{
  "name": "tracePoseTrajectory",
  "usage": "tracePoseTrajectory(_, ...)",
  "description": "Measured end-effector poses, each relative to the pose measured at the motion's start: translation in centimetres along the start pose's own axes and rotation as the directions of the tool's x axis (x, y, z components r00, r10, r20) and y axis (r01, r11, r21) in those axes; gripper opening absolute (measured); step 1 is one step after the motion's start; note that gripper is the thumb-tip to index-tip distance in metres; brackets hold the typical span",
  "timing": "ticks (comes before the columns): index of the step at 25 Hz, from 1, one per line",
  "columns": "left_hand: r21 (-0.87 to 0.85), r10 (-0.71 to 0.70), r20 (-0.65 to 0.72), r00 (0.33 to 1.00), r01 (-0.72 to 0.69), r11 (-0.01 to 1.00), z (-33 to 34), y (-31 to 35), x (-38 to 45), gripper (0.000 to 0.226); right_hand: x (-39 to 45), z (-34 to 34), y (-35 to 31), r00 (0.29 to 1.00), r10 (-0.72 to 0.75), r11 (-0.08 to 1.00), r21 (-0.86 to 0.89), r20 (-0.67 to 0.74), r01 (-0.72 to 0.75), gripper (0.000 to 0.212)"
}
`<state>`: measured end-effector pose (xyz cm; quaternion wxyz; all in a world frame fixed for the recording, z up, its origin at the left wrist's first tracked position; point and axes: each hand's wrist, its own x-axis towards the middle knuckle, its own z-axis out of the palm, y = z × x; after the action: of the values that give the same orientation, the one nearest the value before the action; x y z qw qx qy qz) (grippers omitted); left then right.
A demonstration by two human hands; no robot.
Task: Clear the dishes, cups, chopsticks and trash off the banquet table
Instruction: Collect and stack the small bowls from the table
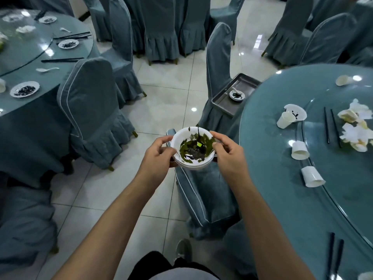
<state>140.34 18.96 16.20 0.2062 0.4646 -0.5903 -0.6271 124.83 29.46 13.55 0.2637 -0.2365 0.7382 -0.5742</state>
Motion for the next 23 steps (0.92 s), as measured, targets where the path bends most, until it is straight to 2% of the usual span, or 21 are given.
tracePoseTrajectory(7,-0.014,-0.010,-0.007,1.000,0.009,1.000,-2.3,1.7,6.8,0.035,6.3,4.0,-1.2,0.999,0.037,0.999,0.018,0.018,-0.038,0.035)
tracePoseTrajectory(13,-0.006,-0.027,0.029,0.999,0.027,1.000,-5.6,3.8,15.0,0.036,12.7,9.3,-2.6,0.997,0.079,0.997,0.030,-0.027,-0.078,0.035)
tracePoseTrajectory(23,0.052,-0.001,0.184,0.983,-0.009,0.999,-13.6,8.0,30.2,0.034,22.5,20.2,-6.1,0.977,0.092,0.996,0.028,-0.192,-0.089,0.039)
